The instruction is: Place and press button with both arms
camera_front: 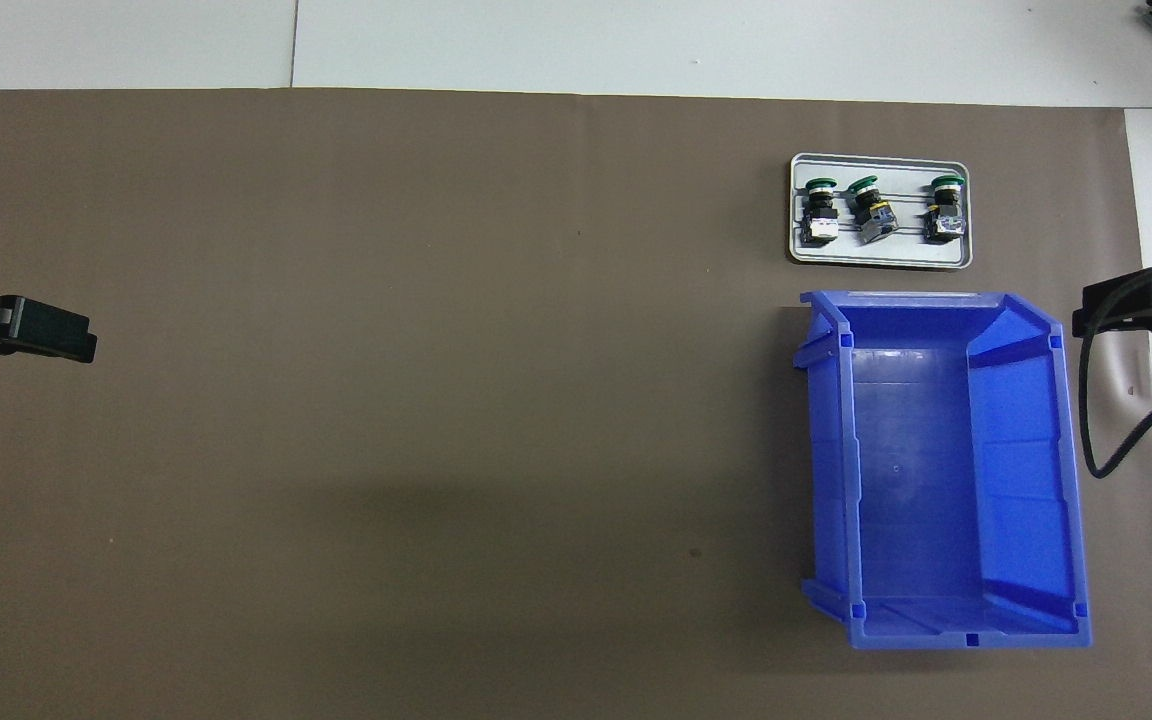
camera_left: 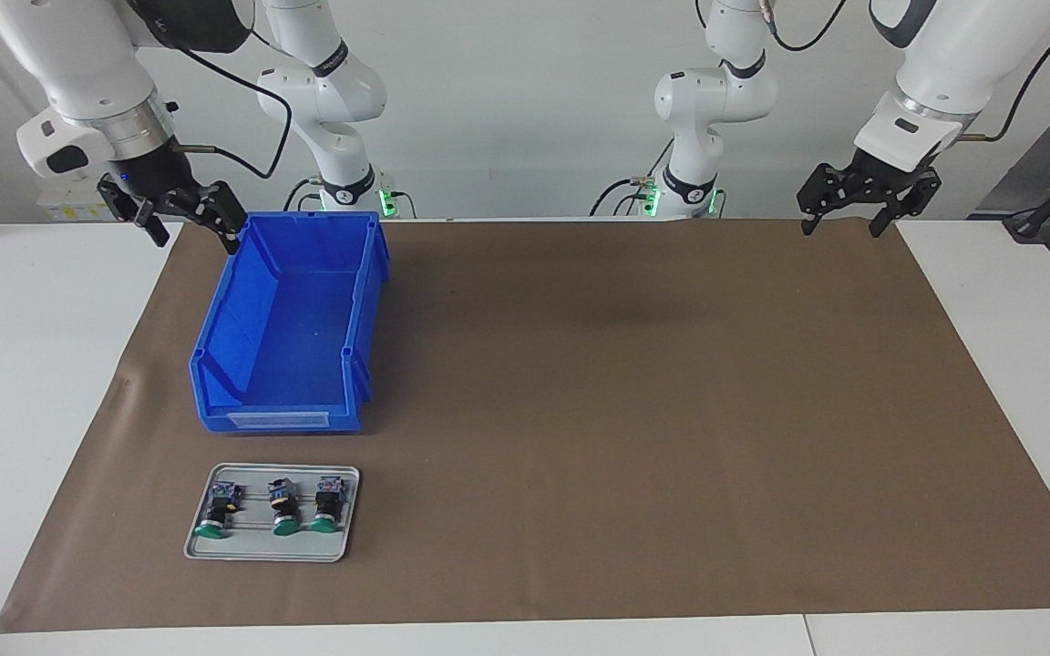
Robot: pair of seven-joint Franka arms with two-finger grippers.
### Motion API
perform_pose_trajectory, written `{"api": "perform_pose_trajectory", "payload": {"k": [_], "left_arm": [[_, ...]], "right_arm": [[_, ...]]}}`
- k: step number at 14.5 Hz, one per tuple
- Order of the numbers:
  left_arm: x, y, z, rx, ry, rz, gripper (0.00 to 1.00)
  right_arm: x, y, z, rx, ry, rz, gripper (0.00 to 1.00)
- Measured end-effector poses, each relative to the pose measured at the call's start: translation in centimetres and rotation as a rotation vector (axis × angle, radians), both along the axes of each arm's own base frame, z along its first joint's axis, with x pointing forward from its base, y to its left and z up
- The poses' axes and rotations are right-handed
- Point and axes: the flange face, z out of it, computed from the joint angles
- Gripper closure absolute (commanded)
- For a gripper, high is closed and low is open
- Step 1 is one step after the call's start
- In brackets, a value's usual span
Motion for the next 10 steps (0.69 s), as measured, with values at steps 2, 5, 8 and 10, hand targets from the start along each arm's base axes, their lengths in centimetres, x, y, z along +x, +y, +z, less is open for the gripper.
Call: {"api": "perform_pose_trajectory", "payload": {"k": [2,5,8,10], "left_arm": [[0.0,0.0,0.0,0.0,0.0,0.0,0.0],[0.0,0.0,0.0,0.0,0.0,0.0,0.0],[0.0,0.0,0.0,0.0,0.0,0.0,0.0],[0.0,0.0,0.0,0.0,0.0,0.0,0.0]], "right_arm": [[0.0,0.0,0.0,0.0,0.0,0.0,0.0],[0.1,0.0,0.0,0.0,-0.006,0.004,0.0],[0.7,-0.1,0.2,-0.003,-0.046,0.02,0.0],[1.8,-0.1,-0.5,-0.005,-0.077,0.023,0.0]]}}
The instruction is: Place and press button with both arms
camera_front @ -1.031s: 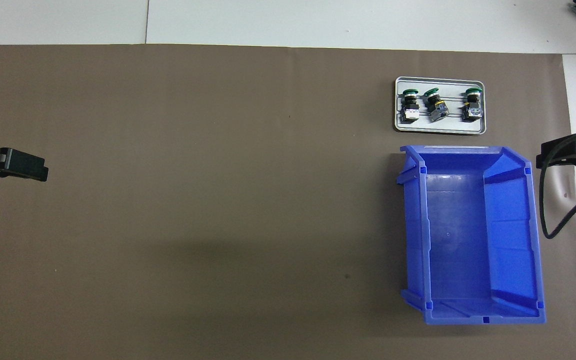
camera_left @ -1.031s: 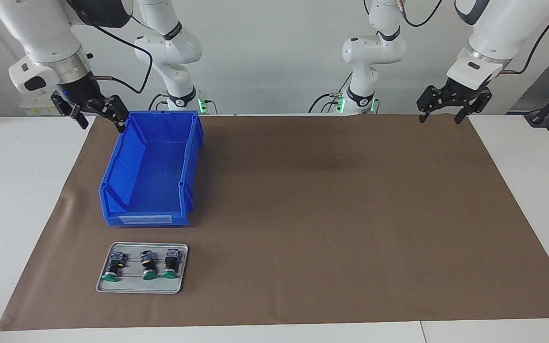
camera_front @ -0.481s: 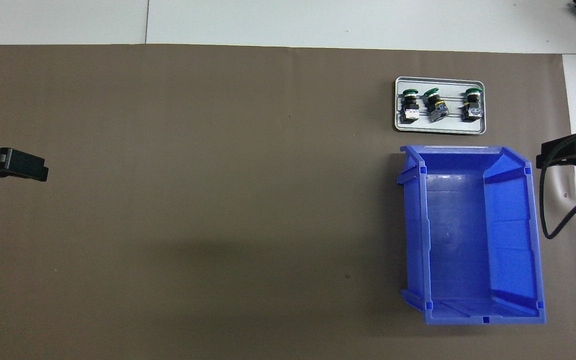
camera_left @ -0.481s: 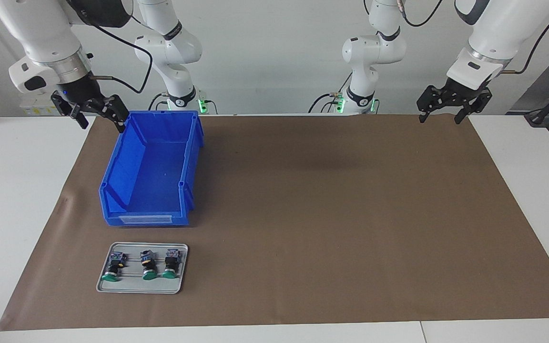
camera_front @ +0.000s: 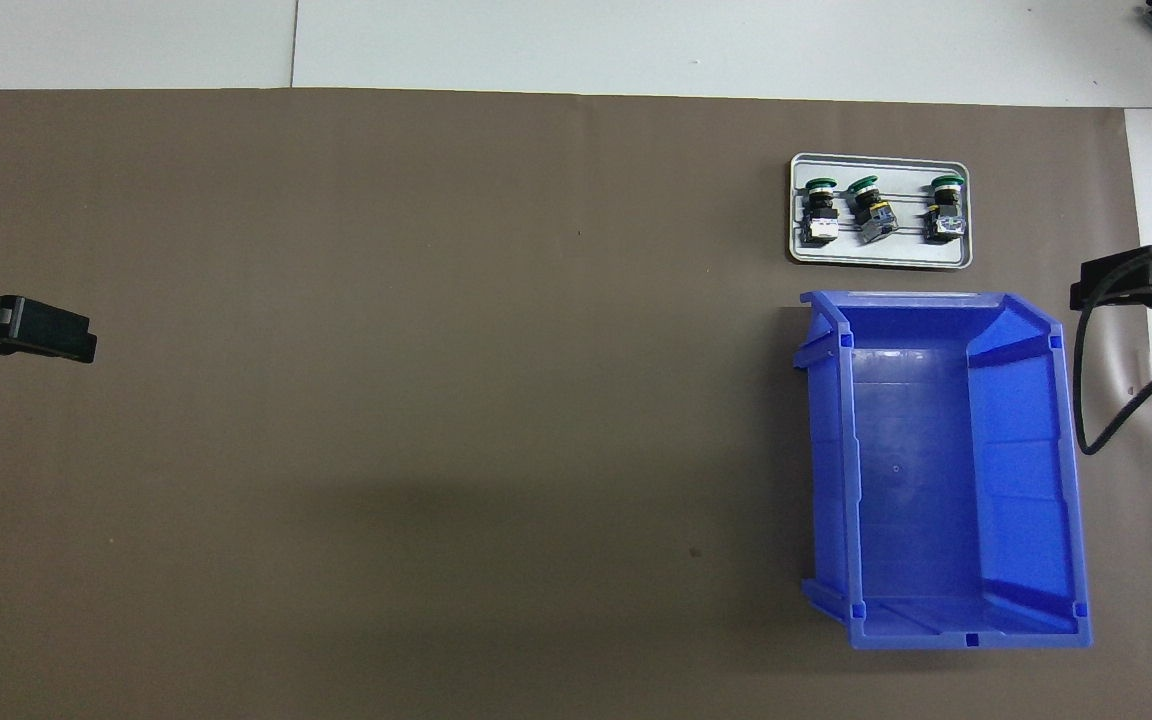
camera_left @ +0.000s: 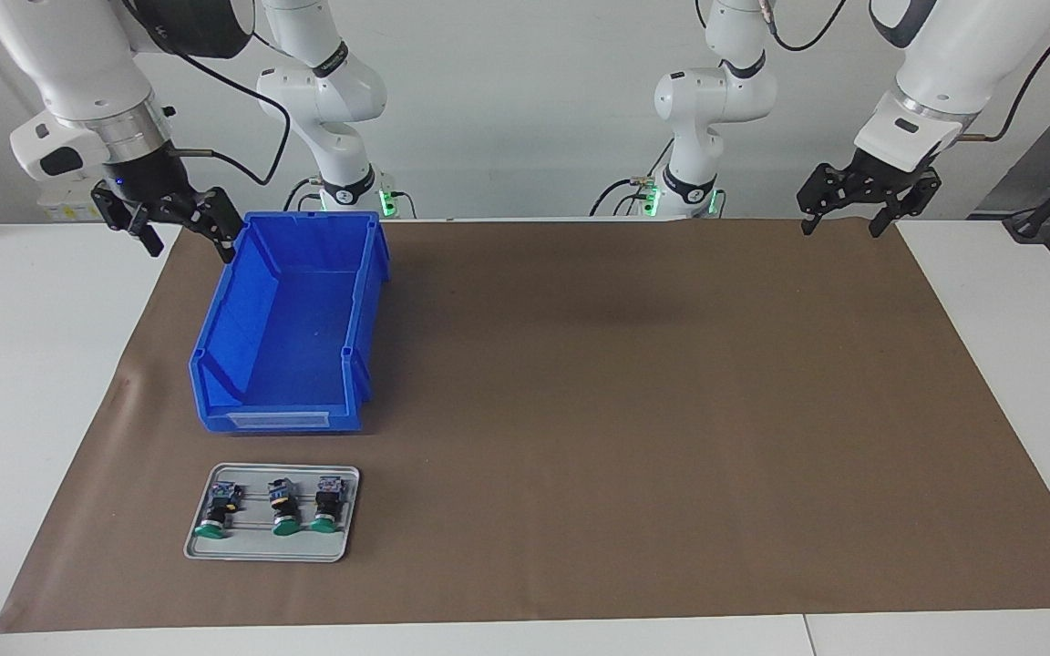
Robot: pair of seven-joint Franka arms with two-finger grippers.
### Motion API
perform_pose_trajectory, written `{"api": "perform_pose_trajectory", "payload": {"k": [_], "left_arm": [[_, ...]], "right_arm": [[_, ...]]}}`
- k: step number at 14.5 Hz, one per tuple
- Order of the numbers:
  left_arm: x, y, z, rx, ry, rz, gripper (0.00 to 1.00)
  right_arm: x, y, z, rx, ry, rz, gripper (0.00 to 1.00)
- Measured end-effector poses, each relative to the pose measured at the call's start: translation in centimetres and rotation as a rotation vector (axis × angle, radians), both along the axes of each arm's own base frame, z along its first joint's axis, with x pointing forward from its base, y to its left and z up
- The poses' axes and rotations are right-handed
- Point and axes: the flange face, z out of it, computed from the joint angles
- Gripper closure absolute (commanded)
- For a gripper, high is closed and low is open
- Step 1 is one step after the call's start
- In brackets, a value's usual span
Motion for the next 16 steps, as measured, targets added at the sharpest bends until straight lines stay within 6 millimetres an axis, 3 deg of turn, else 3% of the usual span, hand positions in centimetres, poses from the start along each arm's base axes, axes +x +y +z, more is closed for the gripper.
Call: {"api": "perform_pose_trajectory", "payload": {"k": [2,4,7,9,12,16], "left_arm": [[0.0,0.0,0.0,0.0,0.0,0.0,0.0],[0.0,0.0,0.0,0.0,0.0,0.0,0.0],[0.0,0.0,0.0,0.0,0.0,0.0,0.0],[0.0,0.0,0.0,0.0,0.0,0.0,0.0],[0.0,0.0,0.0,0.0,0.0,0.0,0.0],[0.0,0.0,0.0,0.0,0.0,0.0,0.0]], "right_arm": [[2.0,0.0,-2.0,-0.003,-0.018,0.009,0.0],[5.8,0.1,-5.5,-0.007,-0.046,0.057,0.0],[12.2,1.4,-12.6,0.0,-0.09,0.153,0.0],[15.0,3.2,-17.4,0.006,-0.113,0.231,0.0],[16.9,4.1,-22.8,0.004,-0.117,0.342,0.0],[18.2,2.0,-27.6,0.017,-0.143,0.409,0.01]]}}
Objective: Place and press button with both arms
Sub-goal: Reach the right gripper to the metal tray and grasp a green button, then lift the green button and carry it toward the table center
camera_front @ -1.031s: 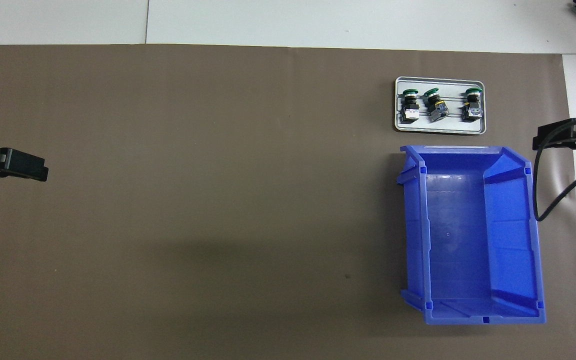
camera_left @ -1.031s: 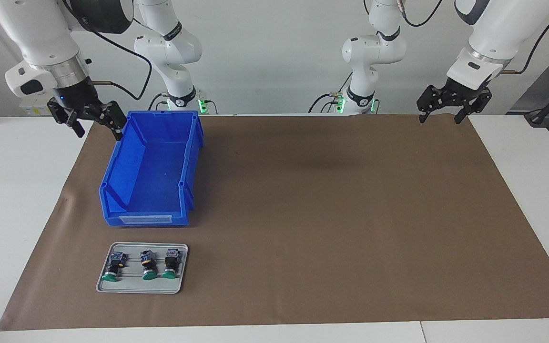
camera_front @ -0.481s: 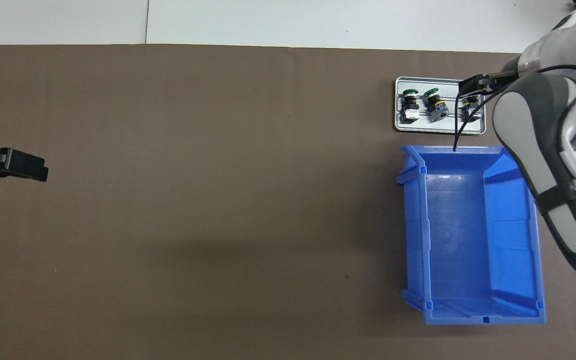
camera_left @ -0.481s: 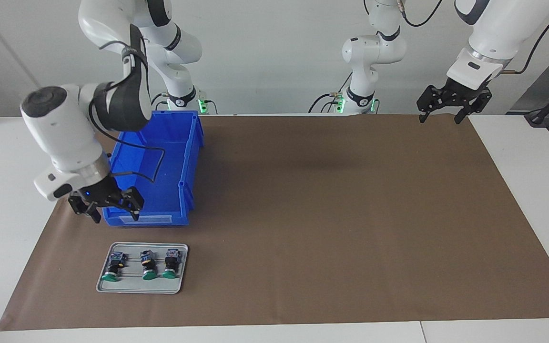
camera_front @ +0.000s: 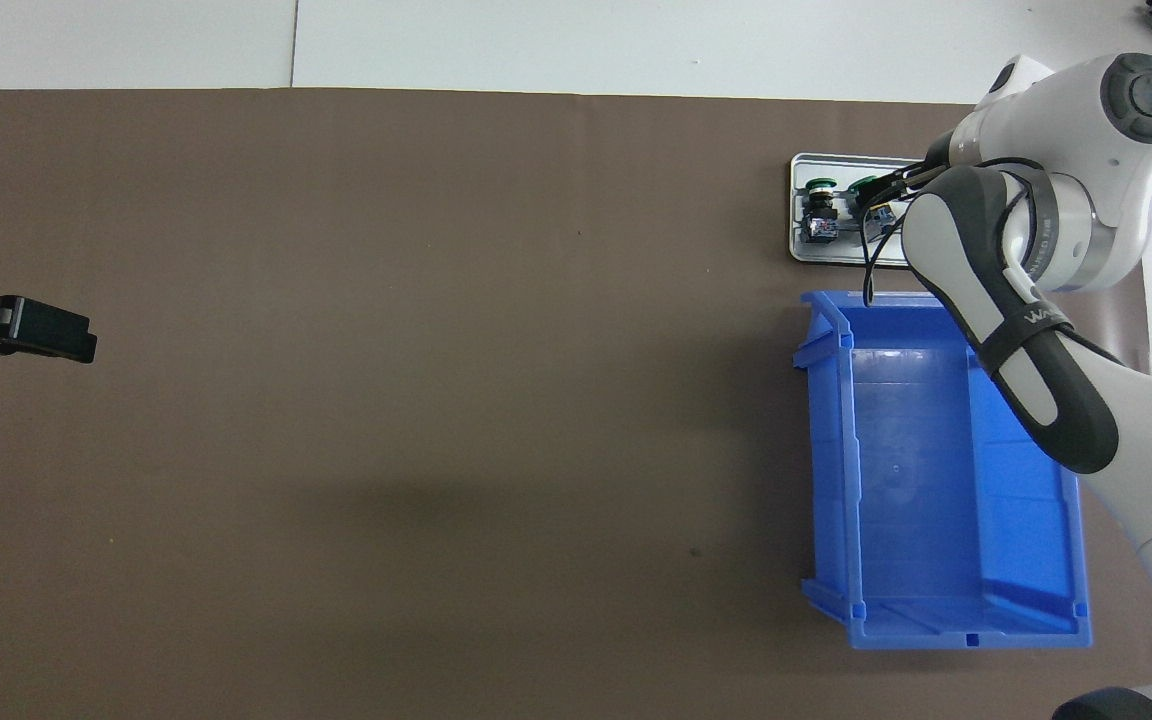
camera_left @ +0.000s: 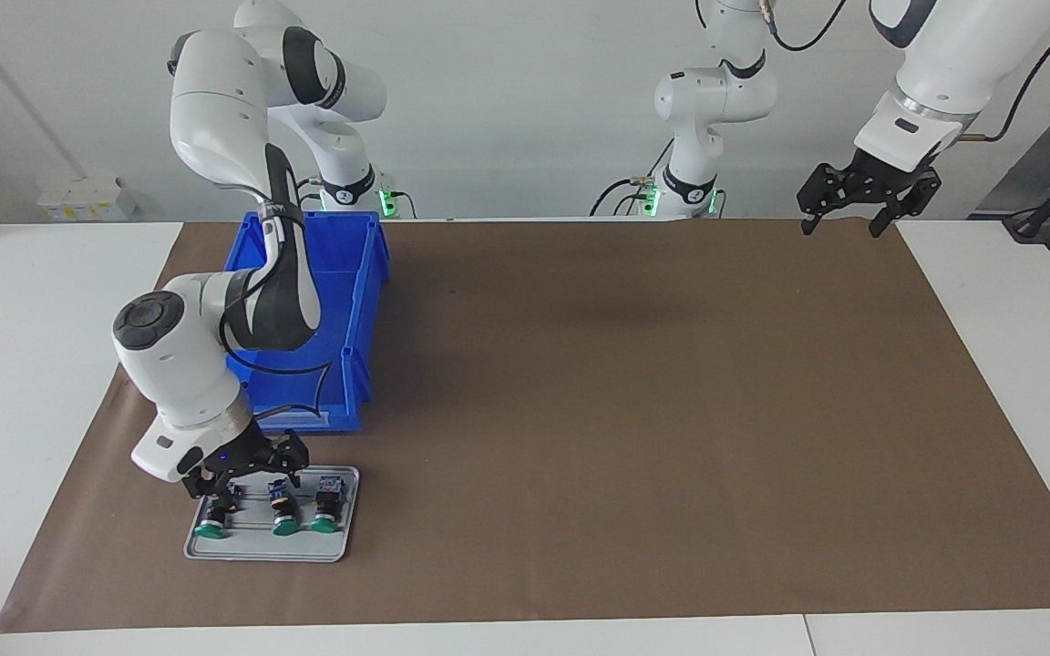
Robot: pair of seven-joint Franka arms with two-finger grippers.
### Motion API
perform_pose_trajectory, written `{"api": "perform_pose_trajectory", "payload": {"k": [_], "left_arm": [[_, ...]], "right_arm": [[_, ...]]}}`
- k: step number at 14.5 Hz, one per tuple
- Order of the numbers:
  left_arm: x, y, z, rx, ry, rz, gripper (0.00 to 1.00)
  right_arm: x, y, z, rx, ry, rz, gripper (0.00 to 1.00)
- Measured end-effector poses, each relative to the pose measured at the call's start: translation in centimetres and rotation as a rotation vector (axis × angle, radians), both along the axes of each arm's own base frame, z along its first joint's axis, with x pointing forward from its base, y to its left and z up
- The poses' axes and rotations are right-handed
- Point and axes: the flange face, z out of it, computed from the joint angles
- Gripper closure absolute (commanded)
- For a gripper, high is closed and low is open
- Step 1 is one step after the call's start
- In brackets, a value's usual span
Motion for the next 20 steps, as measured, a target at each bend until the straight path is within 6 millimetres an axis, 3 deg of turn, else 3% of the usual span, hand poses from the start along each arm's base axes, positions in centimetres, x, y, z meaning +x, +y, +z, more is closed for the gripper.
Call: {"api": "perform_pose_trajectory", "payload": {"k": [4,7,9,11,12,17,20], "left_arm": [[0.0,0.0,0.0,0.0,0.0,0.0,0.0],[0.0,0.0,0.0,0.0,0.0,0.0,0.0],[0.0,0.0,0.0,0.0,0.0,0.0,0.0],[0.0,0.0,0.0,0.0,0.0,0.0,0.0],[0.0,0.0,0.0,0.0,0.0,0.0,0.0],[0.0,0.0,0.0,0.0,0.0,0.0,0.0],[0.0,0.0,0.0,0.0,0.0,0.0,0.0]], "right_arm": [[0.4,-0.2,-2.4,0.031,-0.009,0.003,0.05],[0.2,-0.1,-4.6,0.035,0.002,0.011,0.2],[0.0,0.0,-5.4,0.036,0.015,0.012,0.45],[-0.2,0.0,-5.6,0.037,0.021,0.012,0.79],[-0.2,0.0,-5.8,0.037,0.022,0.012,1.0],[-0.1,0.1,-5.3,0.044,0.006,0.004,1.0],[0.3,1.6,-1.8,0.072,0.017,-0.128,1.0]]}}
